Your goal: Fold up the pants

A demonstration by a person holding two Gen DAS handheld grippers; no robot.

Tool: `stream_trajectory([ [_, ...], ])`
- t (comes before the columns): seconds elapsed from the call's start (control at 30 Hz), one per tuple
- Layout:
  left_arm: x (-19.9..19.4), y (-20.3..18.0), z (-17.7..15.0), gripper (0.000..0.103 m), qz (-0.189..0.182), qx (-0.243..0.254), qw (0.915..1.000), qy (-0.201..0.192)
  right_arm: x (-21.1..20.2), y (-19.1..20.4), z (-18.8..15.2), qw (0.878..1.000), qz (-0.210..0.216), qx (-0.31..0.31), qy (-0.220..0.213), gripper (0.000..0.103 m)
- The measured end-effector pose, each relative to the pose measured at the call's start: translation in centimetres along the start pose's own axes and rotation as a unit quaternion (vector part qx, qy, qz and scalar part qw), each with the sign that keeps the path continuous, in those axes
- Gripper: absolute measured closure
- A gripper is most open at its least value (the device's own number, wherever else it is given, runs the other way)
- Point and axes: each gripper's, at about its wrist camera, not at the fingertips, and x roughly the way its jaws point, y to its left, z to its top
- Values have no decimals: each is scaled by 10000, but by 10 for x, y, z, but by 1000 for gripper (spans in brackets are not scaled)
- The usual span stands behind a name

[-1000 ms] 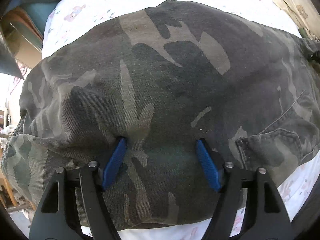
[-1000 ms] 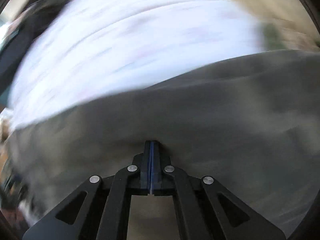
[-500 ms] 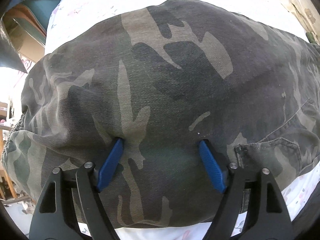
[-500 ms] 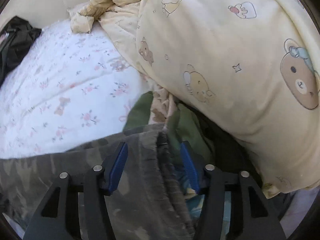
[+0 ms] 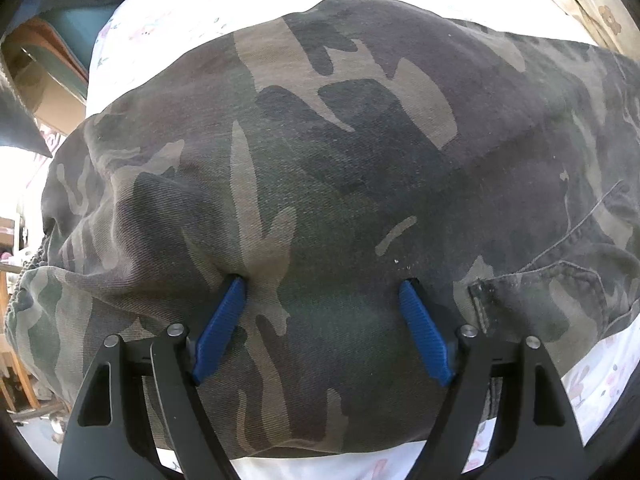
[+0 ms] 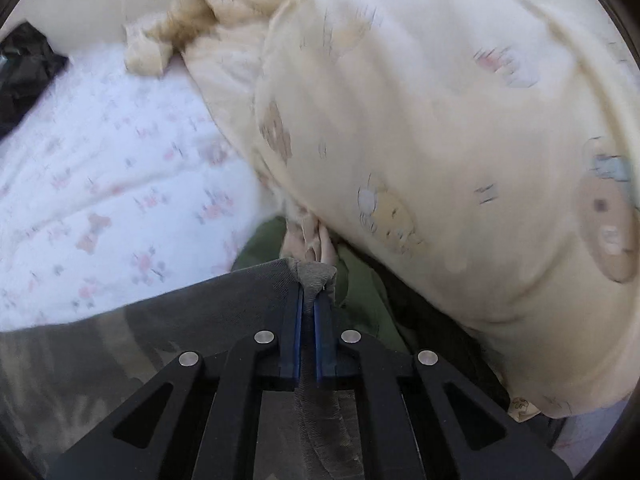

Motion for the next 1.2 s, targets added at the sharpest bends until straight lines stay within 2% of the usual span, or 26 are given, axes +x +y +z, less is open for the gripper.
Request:
stream_trajectory([
  [0.03,0,-1,0,26,7,-9,10000,9,10,3,-1,9997,-159,-80,171,100],
  [0.13,0,-4,-2,26,31,-9,10000,33,31,5,-5,9978,-252,-108,605,98],
  [0.2,0,-5,-2,26,30,-14,10000,35,20,5,-5,9987,-172,-155,461,95],
  [0.27,0,-6,-2,26,29,-1,10000,32,6,3,-4,9992,-75,-142,360,81],
  [0.3,0,-6,-1,26,35,8,10000,38,-4,0,-5,9995,-62,-113,305,64],
  [0.33,0,-6,-1,26,40,7,10000,55,-19,-5,-8,9998,-13,-40,213,53],
  [0.4,-1,-7,1,26,45,-27,10000,82,-41,-11,-17,9999,65,69,122,53],
  [0.53,-1,-7,2,26,61,-67,9999,52,-77,-26,-54,9970,153,648,395,55],
  [0.73,0,-1,4,24,-56,-197,9998,51,-97,-41,-107,9900,-423,1084,794,55],
  [0.8,0,0,3,24,-73,-177,9998,19,-89,-41,-121,9872,-356,1104,1095,56],
  [0.83,0,0,2,23,-79,-153,9999,0,-81,-37,-129,9858,-317,1012,1304,65],
  [0.9,0,2,1,23,-90,-89,9999,-22,-71,-31,-137,9865,-322,838,1372,95],
  [1.0,0,3,-6,23,-119,-76,9999,4,-78,-35,-138,9891,-559,735,1148,98],
  [1.07,-1,3,-11,23,-147,-74,9999,1,-86,-58,-138,9876,-712,1034,942,99],
  [1.13,0,3,-14,23,-142,25,9999,-24,-72,-69,-140,9848,-699,1068,1176,99],
  [1.2,1,4,-17,23,-157,54,9999,-27,-61,-64,-142,9845,-824,801,1326,98],
])
